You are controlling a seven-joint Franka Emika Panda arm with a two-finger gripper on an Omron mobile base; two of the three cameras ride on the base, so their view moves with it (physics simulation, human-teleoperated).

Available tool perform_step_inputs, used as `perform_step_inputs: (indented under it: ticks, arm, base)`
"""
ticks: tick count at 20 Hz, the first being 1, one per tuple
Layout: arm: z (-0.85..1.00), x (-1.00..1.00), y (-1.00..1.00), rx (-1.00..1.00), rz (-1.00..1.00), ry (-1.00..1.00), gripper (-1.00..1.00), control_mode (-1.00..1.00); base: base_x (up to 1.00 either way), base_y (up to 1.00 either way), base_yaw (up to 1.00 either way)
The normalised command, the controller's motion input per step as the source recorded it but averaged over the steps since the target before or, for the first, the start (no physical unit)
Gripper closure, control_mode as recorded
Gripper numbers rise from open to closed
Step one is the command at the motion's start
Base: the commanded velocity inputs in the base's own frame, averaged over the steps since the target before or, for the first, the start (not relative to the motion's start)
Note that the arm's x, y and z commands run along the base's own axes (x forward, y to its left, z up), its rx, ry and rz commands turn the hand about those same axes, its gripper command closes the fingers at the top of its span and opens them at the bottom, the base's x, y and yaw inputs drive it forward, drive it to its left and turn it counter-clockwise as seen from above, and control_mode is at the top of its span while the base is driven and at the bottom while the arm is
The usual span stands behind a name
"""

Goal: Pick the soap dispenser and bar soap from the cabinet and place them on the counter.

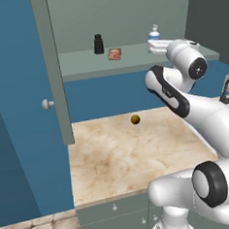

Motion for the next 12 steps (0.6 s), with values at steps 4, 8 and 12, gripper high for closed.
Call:
perform_step_inputs:
  ticks: [4,8,12]
  arm:
    - [0.00,0.17,-0.12,0.00,0.00,0.00,-1.00,-1.00]
    - [-0.06,0.21,-0.07,0.00,0.00,0.00,-1.00,-1.00]
    - [-0.08,0.22,-0.02,0.00,0.00,0.00,-1.00,-1.00]
  base:
    - [0.00,0.00,0.00]
    - [0.00,0.00,0.00]
    - [0.00,0.00,0.00]
